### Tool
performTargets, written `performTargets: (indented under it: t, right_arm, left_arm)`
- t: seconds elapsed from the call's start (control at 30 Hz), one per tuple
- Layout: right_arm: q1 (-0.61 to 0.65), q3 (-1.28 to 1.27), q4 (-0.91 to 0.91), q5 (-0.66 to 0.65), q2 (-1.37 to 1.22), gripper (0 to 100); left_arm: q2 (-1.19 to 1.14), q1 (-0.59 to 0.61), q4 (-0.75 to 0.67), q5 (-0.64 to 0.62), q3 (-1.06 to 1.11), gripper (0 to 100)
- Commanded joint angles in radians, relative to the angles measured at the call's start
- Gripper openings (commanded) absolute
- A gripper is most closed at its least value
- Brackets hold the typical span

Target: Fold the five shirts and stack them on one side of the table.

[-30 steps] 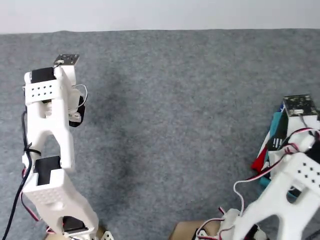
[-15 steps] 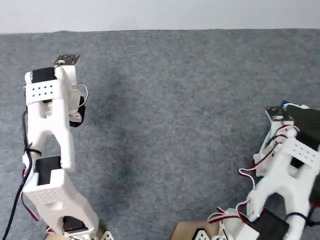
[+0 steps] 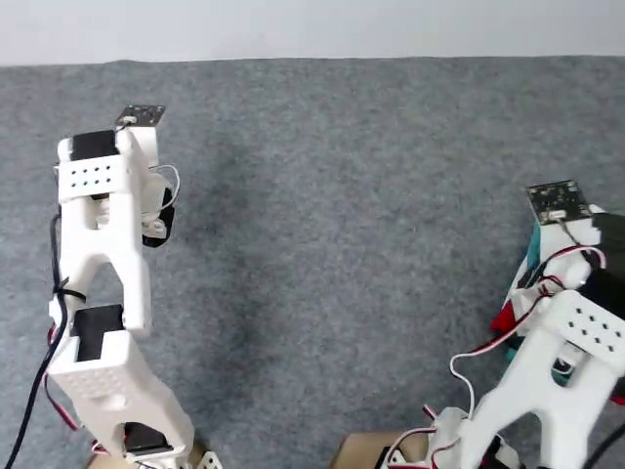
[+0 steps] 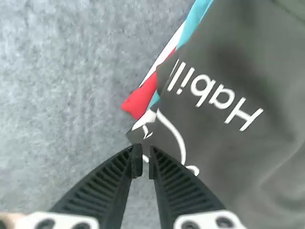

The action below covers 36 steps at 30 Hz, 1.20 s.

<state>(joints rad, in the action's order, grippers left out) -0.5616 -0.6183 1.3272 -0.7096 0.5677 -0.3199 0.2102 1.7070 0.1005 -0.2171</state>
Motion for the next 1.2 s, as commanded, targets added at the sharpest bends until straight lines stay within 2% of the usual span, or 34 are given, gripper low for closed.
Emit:
performTargets:
  t: [0.0,0.13,0.33,0.57,0.7,0.87,1.17]
  right_arm:
    - [-0.016,-0.038,-0.111,-0.009,-0.067,3.1]
    - [-0.012,-0.103,-0.219,-0.005,-0.22,3.1]
    - [-0.01,-0.095,-0.223,0.023,-0.358,3.1]
    - [-0.008,0.002,-0.09,0.017,-0.159,3.1]
    - [-0.01,0.078,-0.101,0.015,-0.027,3.2]
    - [-0.01,0.086,-0.295,0.015,-0.028,3.2]
    - [0.051,0.095,-0.673,0.015,-0.432,3.2]
  left_arm:
    - [0.074,-0.034,0.009,0.002,-0.01,1]
    - [0.074,-0.04,0.009,0.002,-0.01,1]
    - [0.074,-0.04,0.009,0.002,-0.01,1]
    - [0.074,-0.041,0.021,0.002,-0.01,1]
    - [0.074,-0.041,0.023,0.0,-0.01,1]
    - [0.074,-0.041,0.023,0.0,-0.01,1]
    - [0.074,-0.041,0.032,0.0,-0.01,1]
